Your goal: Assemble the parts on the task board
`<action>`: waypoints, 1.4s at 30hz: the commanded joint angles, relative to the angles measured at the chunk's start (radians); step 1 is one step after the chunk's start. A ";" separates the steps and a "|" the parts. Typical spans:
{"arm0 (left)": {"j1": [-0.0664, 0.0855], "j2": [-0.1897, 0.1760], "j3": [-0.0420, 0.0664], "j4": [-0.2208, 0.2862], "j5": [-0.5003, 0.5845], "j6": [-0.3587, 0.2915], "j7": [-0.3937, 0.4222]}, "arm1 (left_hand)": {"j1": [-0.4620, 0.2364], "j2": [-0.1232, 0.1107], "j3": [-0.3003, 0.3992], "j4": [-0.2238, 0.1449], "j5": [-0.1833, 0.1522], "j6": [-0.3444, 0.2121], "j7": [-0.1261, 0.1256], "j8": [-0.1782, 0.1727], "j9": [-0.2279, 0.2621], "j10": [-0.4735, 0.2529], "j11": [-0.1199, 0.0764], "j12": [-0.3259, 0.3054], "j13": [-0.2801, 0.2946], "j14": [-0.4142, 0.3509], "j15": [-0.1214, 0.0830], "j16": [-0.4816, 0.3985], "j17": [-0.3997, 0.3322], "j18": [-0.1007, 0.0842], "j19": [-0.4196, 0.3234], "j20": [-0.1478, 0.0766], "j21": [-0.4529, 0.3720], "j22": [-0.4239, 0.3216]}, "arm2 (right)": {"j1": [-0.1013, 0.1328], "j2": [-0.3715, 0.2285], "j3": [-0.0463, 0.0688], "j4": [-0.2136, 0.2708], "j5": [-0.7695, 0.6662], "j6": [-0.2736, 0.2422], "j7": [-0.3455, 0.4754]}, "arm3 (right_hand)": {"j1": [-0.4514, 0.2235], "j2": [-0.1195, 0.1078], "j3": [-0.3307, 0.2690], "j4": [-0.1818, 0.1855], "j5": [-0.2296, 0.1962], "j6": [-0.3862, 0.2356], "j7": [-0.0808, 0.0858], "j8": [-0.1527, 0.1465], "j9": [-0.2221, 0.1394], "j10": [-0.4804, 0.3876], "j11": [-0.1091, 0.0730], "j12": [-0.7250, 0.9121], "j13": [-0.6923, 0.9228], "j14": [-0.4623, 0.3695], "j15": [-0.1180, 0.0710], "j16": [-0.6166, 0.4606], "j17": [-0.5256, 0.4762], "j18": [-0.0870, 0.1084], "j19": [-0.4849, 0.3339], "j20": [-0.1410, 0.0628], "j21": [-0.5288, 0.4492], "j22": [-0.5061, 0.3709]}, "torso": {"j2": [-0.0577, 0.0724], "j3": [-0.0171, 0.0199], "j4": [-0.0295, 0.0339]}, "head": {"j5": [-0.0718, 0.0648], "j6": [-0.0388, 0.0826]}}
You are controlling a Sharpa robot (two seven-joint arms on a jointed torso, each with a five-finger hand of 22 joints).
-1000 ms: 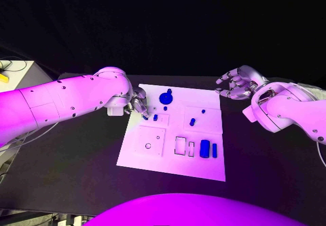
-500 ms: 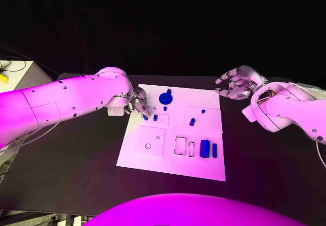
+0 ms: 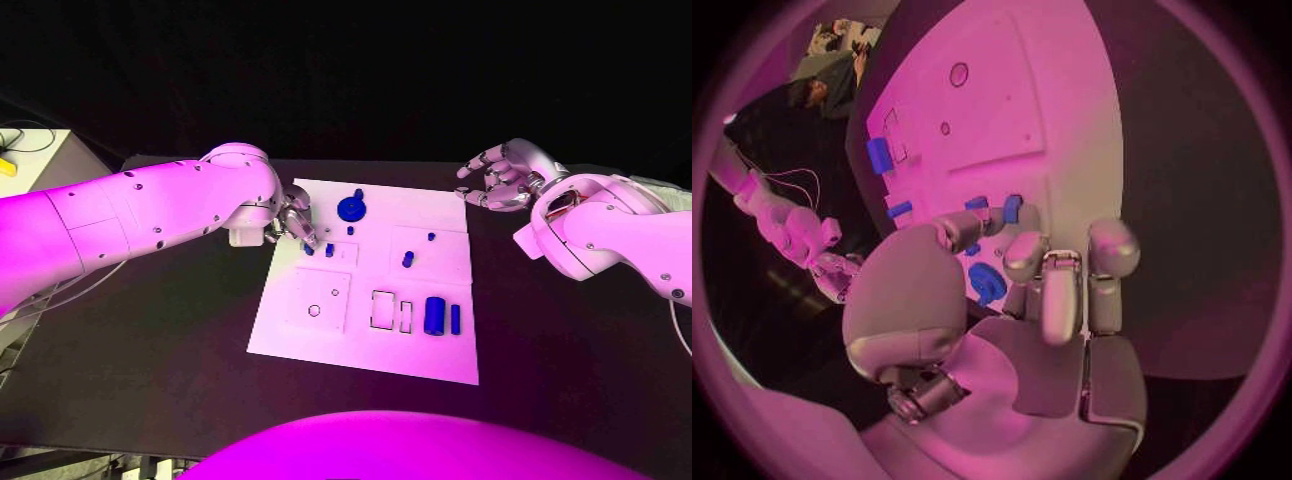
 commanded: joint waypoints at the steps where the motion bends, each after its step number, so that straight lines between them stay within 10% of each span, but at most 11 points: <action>1: -0.007 0.005 -0.002 0.005 0.020 0.005 0.013 | -0.009 -0.003 -0.016 0.005 -0.005 0.046 -0.042 -0.004 -0.003 0.003 -0.002 0.001 0.000 0.089 -0.008 0.007 0.204 -0.019 0.006 -0.002 0.001 0.000 | -0.001 0.000 0.000 0.000 -0.005 0.004 0.011 | -0.006 -0.005 0.005 0.003 0.005 -0.007 0.001 0.006 0.001 -0.005 -0.001 -0.001 -0.001 0.054 -0.005 -0.004 0.097 0.020 -0.004 0.000 -0.006 0.112 | 0.000 0.0002 -0.0004 | 0.000 0.000; 42: -0.008 -0.024 -0.001 0.004 0.011 -0.011 0.018 | -0.020 -0.022 -0.275 0.113 -0.022 0.060 -0.041 -0.026 -0.025 -0.016 -0.001 -0.027 -0.017 0.084 -0.009 0.000 0.188 -0.018 0.004 -0.004 -0.012 -0.013 | -0.002 -0.003 0.000 0.000 -0.005 0.003 0.012 | -0.009 -0.010 0.020 -0.002 0.042 -0.011 0.001 0.011 0.000 -0.006 -0.001 -0.001 -0.003 0.055 -0.005 -0.004 0.098 0.020 -0.003 0.000 -0.008 0.113 | 0.000 -0.0001 -0.0009 | -0.006 0.000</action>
